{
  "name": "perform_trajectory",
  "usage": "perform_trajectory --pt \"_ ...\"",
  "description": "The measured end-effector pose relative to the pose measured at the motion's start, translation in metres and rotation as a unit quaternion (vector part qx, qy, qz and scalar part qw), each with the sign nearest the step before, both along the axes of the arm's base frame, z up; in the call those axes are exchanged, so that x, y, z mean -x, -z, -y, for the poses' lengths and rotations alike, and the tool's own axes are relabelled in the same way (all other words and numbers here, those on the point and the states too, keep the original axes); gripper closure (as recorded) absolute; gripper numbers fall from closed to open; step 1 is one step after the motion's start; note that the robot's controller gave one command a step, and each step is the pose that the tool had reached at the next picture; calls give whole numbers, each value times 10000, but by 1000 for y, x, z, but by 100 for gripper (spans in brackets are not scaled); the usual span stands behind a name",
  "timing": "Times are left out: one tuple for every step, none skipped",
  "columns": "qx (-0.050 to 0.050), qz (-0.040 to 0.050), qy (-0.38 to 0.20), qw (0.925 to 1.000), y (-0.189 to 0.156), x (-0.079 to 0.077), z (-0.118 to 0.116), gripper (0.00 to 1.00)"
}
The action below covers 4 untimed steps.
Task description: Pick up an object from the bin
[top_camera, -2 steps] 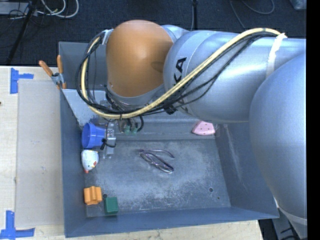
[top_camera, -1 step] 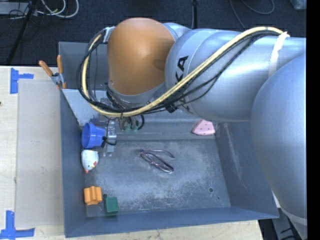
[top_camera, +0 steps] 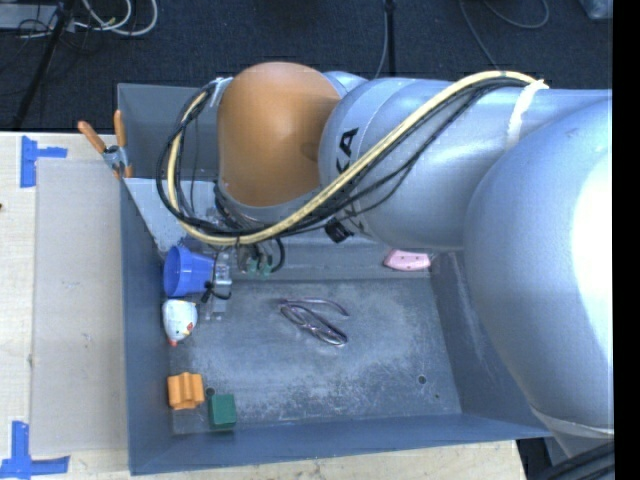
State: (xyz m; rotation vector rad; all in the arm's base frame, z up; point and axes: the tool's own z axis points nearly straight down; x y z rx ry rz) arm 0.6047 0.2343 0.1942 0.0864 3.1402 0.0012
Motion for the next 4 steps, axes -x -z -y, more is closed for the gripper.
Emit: perform_trajectory --pt "12 -42 610 9981 21 4 62 0" --pt "4 15 358 9994 72 -4 88 0" --pt "14 -60 96 9999 101 -2 99 0" --pt "3 -4 -204 9998 89 -12 141 0"
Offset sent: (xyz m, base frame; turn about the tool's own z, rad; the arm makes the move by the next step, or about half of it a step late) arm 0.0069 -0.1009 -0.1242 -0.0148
